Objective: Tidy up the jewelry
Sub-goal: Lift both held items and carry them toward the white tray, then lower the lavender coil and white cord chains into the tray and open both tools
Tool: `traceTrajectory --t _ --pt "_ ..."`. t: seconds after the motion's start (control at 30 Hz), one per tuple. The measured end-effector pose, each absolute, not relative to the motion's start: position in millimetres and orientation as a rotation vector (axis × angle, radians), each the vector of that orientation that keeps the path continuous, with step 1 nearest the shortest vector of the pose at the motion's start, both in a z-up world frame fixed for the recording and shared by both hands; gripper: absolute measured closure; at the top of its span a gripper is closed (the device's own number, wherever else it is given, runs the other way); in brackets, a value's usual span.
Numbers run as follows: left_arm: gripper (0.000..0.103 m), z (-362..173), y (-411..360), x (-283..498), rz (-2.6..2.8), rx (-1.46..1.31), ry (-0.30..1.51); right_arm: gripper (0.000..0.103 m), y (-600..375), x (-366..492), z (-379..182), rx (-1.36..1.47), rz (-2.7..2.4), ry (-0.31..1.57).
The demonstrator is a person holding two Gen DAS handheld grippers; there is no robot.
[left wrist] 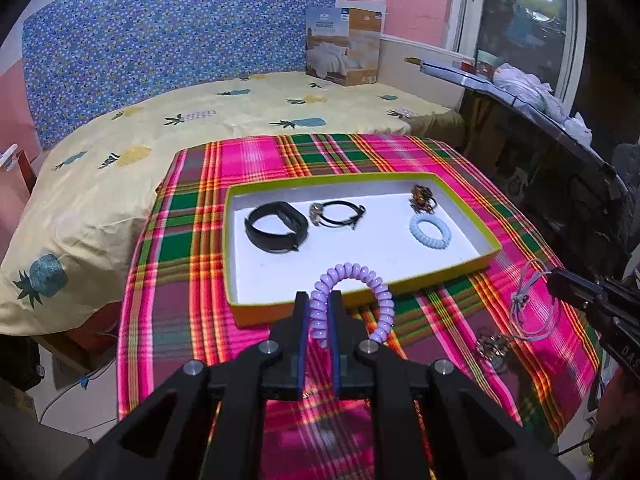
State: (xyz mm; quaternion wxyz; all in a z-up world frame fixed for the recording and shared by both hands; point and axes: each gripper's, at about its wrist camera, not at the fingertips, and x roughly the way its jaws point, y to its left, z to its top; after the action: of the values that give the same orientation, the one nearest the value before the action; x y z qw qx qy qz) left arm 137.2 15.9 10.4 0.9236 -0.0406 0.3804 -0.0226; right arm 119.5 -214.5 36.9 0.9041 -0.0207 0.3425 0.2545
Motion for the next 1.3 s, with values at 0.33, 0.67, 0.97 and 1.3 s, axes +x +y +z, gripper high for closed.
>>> traceTrajectory --t 0.33,0.67,0.97,1.3 --pt "0.093 10 39 170 0.002 -0.087 0.785 0.102 -204 161 42 -0.02 0.539 0.69" --pt "0.093 -9 43 201 0.009 -0.084 0.827 0.102 -188 205 30 -0.014 0.535 0.719" --pt "0.093 -29 42 213 0.004 -0.085 0.873 0.102 -184 229 -1 -0.018 0.527 0.809" --pt "0.093 -36 40 218 0.003 -0.075 0.893 0.102 -183 238 -17 -0.035 0.517 0.886"
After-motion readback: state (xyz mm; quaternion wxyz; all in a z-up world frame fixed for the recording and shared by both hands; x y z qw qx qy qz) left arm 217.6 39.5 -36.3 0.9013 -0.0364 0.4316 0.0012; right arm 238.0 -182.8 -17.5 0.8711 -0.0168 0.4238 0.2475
